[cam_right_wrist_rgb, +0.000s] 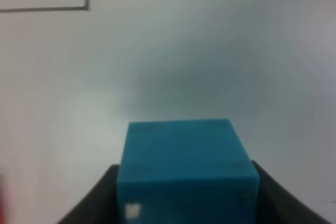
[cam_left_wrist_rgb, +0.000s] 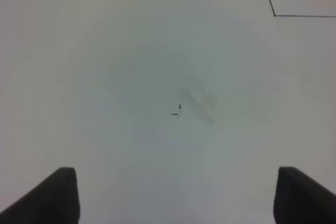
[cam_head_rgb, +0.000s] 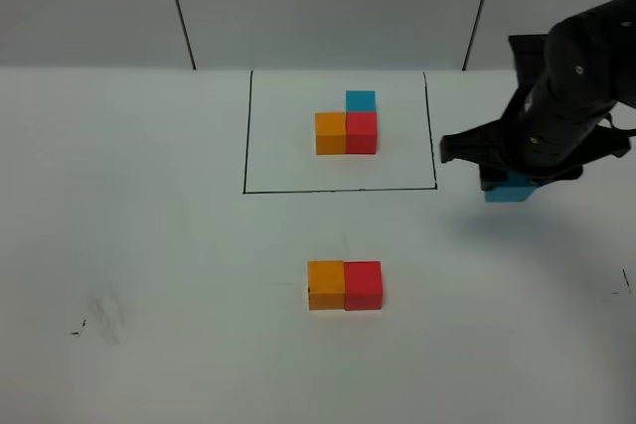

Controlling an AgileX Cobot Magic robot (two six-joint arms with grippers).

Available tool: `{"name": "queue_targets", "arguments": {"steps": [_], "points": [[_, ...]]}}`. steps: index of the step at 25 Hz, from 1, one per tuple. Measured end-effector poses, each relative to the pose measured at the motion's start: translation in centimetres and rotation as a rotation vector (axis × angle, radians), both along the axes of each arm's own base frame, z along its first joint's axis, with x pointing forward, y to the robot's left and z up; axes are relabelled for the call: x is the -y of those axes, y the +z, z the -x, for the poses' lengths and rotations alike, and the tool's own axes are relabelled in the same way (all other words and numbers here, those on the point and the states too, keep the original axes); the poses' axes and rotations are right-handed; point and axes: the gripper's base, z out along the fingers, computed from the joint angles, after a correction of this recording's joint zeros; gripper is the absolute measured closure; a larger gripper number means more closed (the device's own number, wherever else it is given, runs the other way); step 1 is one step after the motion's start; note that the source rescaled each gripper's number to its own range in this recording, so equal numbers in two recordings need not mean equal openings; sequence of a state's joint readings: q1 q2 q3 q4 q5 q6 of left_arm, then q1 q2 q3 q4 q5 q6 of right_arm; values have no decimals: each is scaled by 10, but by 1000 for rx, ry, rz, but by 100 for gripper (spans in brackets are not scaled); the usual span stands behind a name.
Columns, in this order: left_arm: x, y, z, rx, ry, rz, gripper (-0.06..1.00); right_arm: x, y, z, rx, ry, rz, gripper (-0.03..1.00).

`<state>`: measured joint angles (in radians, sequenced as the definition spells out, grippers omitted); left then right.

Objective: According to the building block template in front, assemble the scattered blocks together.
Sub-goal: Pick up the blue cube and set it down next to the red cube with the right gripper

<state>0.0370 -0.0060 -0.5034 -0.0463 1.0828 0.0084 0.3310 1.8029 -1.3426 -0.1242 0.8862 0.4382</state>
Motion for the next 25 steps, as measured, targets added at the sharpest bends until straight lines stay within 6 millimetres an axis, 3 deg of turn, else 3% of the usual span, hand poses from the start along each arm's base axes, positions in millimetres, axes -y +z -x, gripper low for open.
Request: {"name": "queue_targets", "arguments": {"steps": [6, 10, 17, 25], "points": [[0, 0, 0, 0, 0, -1, 30, -60, -18, -14, -77, -30, 42, 77], [0, 0, 0, 0, 0, -1, 30, -89, -31, -19, -99, -100, 56, 77], [0, 0, 0, 0, -1, 0, 30, -102, -42, -19, -120, -131, 18, 77], [0, 0, 0, 0, -1, 0, 31, -126, -51, -12, -95, -33, 10, 77]]}}
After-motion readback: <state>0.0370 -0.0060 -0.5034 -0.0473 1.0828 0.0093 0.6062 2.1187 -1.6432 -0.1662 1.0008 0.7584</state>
